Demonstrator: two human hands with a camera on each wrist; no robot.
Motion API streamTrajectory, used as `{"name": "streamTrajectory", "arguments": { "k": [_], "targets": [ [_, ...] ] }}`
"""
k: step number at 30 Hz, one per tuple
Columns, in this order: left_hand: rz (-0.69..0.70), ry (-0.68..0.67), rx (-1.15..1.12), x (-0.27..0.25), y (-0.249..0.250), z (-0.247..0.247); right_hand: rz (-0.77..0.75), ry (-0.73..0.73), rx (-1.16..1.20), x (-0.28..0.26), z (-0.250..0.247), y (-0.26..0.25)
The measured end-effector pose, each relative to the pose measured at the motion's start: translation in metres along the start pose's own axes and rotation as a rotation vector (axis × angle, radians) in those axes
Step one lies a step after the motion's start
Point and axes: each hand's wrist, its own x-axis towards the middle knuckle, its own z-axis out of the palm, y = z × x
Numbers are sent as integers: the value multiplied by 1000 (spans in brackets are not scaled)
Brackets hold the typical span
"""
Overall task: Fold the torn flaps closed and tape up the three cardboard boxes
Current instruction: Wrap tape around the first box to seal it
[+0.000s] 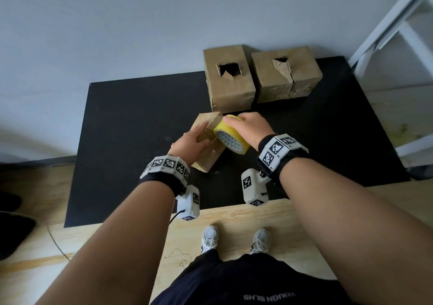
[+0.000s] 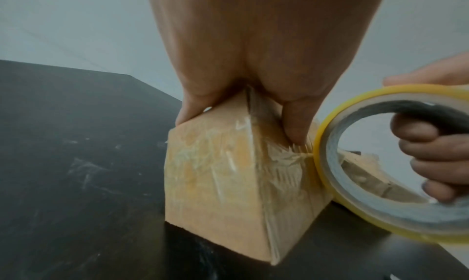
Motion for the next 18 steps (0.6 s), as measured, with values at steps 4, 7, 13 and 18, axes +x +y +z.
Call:
{"name": "streamTrajectory", "arguments": {
  "k": [4,7,13,18],
  "targets": [
    [-48,-6,-67,-2,2,-4,6,-9,10,3,7,-5],
    [-60,14,-121,-2,0,-6,64,-17,-89,4,7,3],
    [-70,4,-287,4,-5,-11,156,-28,-129,0,14,24],
    [-73,11,-420,5,-9,-15,123,23,-126,6,12,17]
  ]
}}
